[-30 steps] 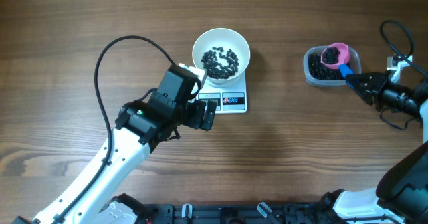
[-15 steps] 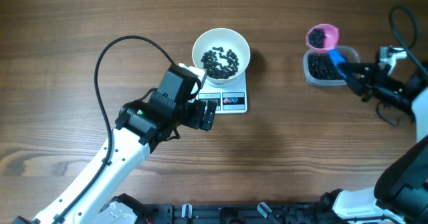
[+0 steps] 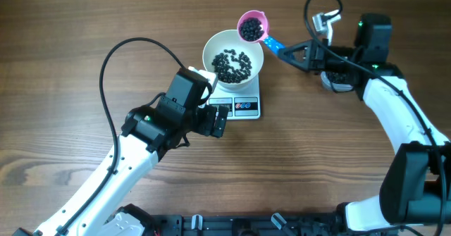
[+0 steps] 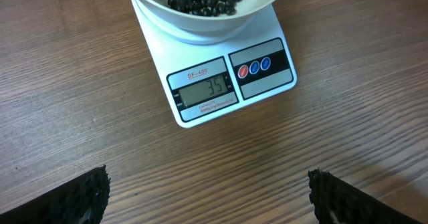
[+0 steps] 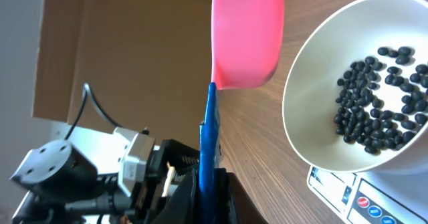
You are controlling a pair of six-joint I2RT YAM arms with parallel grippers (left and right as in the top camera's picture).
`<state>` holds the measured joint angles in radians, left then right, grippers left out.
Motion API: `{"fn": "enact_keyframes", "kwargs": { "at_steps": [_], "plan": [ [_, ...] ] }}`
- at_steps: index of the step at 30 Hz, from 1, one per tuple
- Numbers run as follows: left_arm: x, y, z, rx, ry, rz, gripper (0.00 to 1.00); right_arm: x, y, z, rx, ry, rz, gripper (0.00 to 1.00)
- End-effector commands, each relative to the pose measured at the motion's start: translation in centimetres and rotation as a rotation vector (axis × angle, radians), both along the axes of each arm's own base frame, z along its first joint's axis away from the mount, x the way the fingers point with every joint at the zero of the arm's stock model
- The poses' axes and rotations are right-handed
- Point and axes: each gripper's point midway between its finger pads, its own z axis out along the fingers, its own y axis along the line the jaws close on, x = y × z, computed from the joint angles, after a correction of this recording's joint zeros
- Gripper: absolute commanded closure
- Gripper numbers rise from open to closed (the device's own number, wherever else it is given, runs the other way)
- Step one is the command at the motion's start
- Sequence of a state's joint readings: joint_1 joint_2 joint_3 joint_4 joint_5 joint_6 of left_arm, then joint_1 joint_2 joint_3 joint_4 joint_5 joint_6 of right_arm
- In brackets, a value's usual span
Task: Scoop item into bowl and weigh 150g on scale
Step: 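Lift the filled scoop and move it over the white bowl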
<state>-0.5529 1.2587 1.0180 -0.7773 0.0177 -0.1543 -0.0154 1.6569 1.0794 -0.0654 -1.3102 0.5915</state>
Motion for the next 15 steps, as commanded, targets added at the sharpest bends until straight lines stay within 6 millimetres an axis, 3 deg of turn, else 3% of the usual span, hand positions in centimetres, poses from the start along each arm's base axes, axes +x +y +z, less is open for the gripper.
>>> {"fn": "enact_keyframes", "kwargs": {
  "at_steps": [1, 7, 15],
  "plan": [
    [-0.1, 0.2, -0.5, 0.005, 0.009, -0.007, 0.00, 0.9, 1.2, -0.9, -0.061, 0.003, -0.045, 0.96],
    [-0.1, 0.2, -0.5, 0.005, 0.009, -0.007, 0.00, 1.0, 3.2, -2.3, -0.190, -0.117, -0.050, 0.96],
    [-0.1, 0.2, -0.4, 0.005, 0.009, -0.007, 0.00, 0.6, 1.7, -1.8, -0.417, -0.230, -0.150, 0.96]
  ]
}}
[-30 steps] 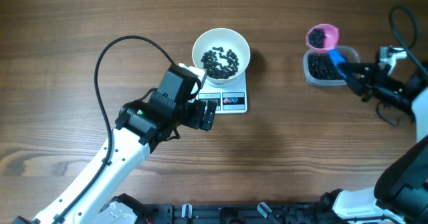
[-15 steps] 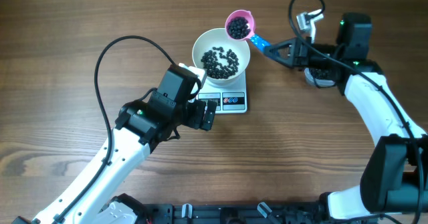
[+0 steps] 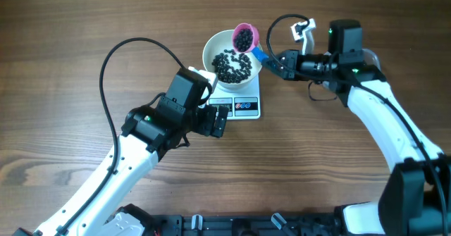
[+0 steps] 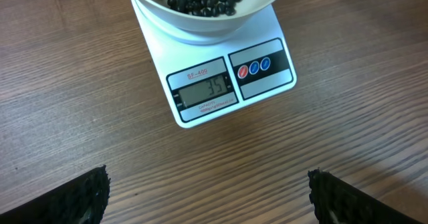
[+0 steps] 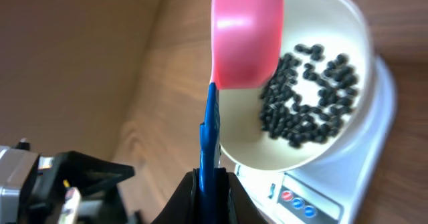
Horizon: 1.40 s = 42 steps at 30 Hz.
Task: Scoop item into bowl and weigh 150g on scale
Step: 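Lift the filled scoop and move it over the white bowl, then tilt the pink scoop with the right gripper to pour beans into bowl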
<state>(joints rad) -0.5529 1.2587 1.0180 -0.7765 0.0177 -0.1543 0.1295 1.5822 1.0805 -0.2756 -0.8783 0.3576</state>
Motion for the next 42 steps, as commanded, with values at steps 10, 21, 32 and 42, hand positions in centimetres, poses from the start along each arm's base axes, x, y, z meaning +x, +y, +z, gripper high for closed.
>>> {"fn": "enact_keyframes", "kwargs": {
  "at_steps": [10, 21, 32, 42],
  "plan": [
    [-0.1, 0.2, -0.5, 0.005, 0.009, -0.007, 0.00, 0.1, 1.3, 2.5, -0.228, -0.299, 0.039, 0.96],
    [-0.1, 0.2, -0.5, 0.005, 0.010, -0.007, 0.00, -0.4, 0.6, 3.1, -0.365, -0.426, 0.115, 0.96],
    [-0.1, 0.2, -0.5, 0.005, 0.010, -0.007, 0.00, -0.3, 0.0, 3.9, -0.435, -0.516, 0.129, 0.96],
    [-0.1, 0.2, -0.5, 0.005, 0.010, -0.007, 0.00, -0.7, 0.5, 3.5, -0.504, -0.602, 0.210, 0.96]
  ]
}}
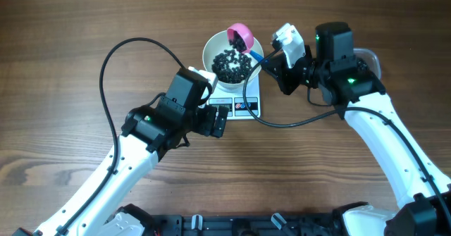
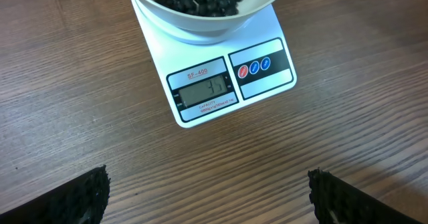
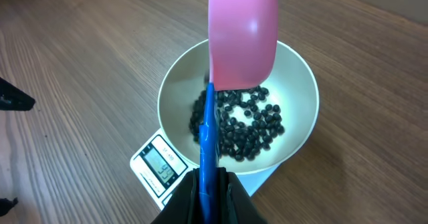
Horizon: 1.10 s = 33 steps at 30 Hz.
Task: Scoop item into bowl and weigh 150g on scale
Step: 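Tilt the pink scoop with the right gripper to pour beans into bowl, then carry the empty scoop back to the bean tub with the right gripper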
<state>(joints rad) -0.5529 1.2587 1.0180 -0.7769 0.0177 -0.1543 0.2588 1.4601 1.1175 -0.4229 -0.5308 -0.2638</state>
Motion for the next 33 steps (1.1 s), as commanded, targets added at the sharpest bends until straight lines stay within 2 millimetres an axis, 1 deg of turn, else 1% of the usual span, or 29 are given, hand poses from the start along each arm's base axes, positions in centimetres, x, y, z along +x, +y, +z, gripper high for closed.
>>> {"fn": "enact_keyframes", "kwargs": {
  "at_steps": [1, 5, 8, 11, 15, 18, 20, 23, 25, 27, 28, 30, 31, 33],
  "plan": [
    [-0.1, 0.2, -0.5, 0.005, 0.009, -0.007, 0.00, 0.4, 0.0, 2.2, -0.024, -0.098, 0.027, 0.96],
    [-0.1, 0.2, -0.5, 0.005, 0.009, -0.007, 0.00, 0.7, -0.4, 2.1, -0.085, -0.154, 0.051, 0.96],
    [-0.1, 0.2, -0.5, 0.005, 0.009, -0.007, 0.00, 0.8, -0.5, 2.0, -0.143, -0.222, 0.109, 0.96],
    [-0.1, 0.2, -0.5, 0.005, 0.009, -0.007, 0.00, 1.3, -1.2, 1.7, -0.194, -0.239, 0.084, 0.96],
    [-0.1, 0.2, -0.5, 0.005, 0.009, -0.007, 0.00, 1.4, -1.2, 1.6, -0.269, -0.304, 0.133, 0.96],
    [-0.1, 0.2, -0.5, 0.005, 0.009, -0.007, 0.00, 1.3, -0.6, 1.5, -0.308, -0.328, 0.148, 0.96],
    [-0.1, 0.2, -0.5, 0.005, 0.009, -0.007, 0.00, 1.4, -0.3, 1.4, -0.355, -0.342, 0.132, 0.96],
    [-0.1, 0.2, -0.5, 0.005, 0.009, -0.007, 0.00, 1.7, -0.6, 1.2, -0.408, -0.349, 0.100, 0.96],
    [-0.1, 0.2, -0.5, 0.005, 0.009, -0.007, 0.00, 1.6, -0.6, 1.1, -0.389, -0.325, 0.078, 0.96],
    [-0.1, 0.2, -0.5, 0.005, 0.009, -0.007, 0.00, 1.6, -0.6, 1.1, -0.309, -0.250, -0.005, 0.96],
    [-0.1, 0.2, -0.5, 0.005, 0.010, -0.007, 0.00, 1.5, -0.4, 1.2, -0.247, -0.201, -0.045, 0.96],
    [-0.1, 0.2, -0.5, 0.005, 0.009, -0.007, 0.00, 1.5, -0.5, 2.0, -0.121, -0.135, -0.087, 0.96],
    [-0.1, 0.2, -0.5, 0.005, 0.009, -0.007, 0.00, 1.8, -1.4, 2.9, -0.056, -0.110, -0.133, 0.96],
    [-0.1, 0.2, -0.5, 0.005, 0.009, -0.007, 0.00, 2.6, -4.4, 4.1, -0.021, -0.108, -0.240, 0.96]
  ]
}}
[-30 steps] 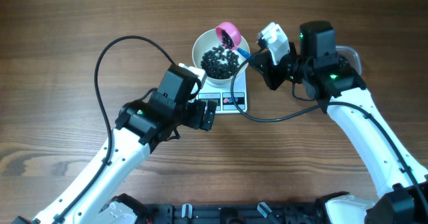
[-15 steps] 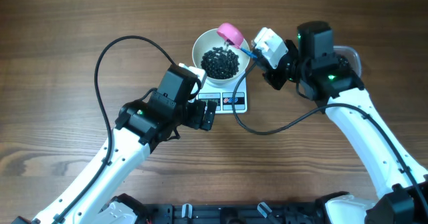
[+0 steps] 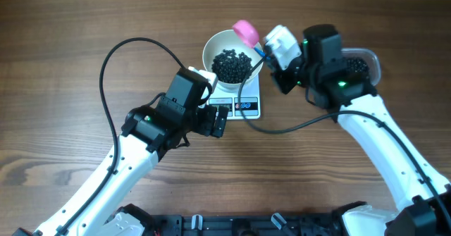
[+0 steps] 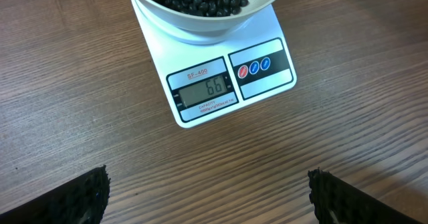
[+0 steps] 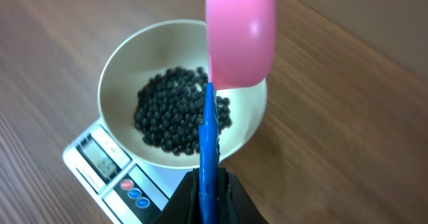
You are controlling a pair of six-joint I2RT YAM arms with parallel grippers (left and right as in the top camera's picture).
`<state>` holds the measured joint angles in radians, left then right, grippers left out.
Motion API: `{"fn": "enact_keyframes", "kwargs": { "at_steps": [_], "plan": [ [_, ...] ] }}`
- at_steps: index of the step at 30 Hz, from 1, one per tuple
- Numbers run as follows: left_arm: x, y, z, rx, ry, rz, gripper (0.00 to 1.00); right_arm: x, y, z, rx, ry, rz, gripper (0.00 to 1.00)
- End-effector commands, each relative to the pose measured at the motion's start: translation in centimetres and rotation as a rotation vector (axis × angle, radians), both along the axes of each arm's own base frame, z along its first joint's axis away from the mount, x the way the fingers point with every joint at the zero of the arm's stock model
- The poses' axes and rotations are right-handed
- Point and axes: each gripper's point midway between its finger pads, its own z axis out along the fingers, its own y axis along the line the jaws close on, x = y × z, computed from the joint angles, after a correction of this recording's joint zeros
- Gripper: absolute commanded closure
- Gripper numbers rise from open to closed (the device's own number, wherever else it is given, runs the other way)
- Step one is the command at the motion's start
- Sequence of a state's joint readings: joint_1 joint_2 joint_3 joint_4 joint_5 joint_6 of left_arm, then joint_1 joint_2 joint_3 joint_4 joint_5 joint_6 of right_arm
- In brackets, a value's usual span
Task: Scoop item into bowl and weigh 150g on scale
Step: 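Carry the empty scoop back to the bean tub with the right gripper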
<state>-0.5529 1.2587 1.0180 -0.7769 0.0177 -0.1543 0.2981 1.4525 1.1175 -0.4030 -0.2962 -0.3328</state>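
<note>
A white bowl holding a heap of black beans stands on a white scale. The scale's display reads 66. My right gripper is shut on the blue handle of a pink scoop. The scoop hangs over the bowl's far right rim, and only its pink outside shows. My left gripper is open with nothing between its fingers, low over the table in front of the scale.
A clear container of dark beans sits at the right, partly behind the right arm. Black cables loop over the table at the left and beside the scale.
The scoop has moved from over the bowl's middle to its far right rim. The bean heap has grown and the display now reads 66. The left arm has not moved.
The scoop first hung full of beans to the right of the bowl, with the display at 35. Then it was over the bowl's rim, then tipped over the bowl's middle. Now it shows no beans and the bowl holds more, at 66.
</note>
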Motion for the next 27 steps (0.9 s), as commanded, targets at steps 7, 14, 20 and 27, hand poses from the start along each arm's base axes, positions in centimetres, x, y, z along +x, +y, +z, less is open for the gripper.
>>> {"fn": "enact_keyframes", "kwargs": {
  "at_steps": [7, 14, 20, 27],
  "plan": [
    [-0.1, 0.2, -0.5, 0.005, 0.010, -0.007, 0.00, 0.2, -17.4, 5.1, 0.126, 0.000, -0.521, 0.96],
    [-0.1, 0.2, -0.5, 0.005, 0.009, -0.007, 0.00, -4.4, -22.4, -1.8, -0.051, 0.277, -0.708, 0.96],
    [-0.1, 0.2, -0.5, 0.005, 0.009, -0.007, 0.00, -5.2, -24.0, -3.9, -0.155, 0.337, -0.754, 0.96],
    [-0.1, 0.2, -0.5, 0.005, 0.009, -0.007, 0.00, -5.0, -24.1, -7.8, -0.186, 0.459, -0.724, 0.96]
  ]
}}
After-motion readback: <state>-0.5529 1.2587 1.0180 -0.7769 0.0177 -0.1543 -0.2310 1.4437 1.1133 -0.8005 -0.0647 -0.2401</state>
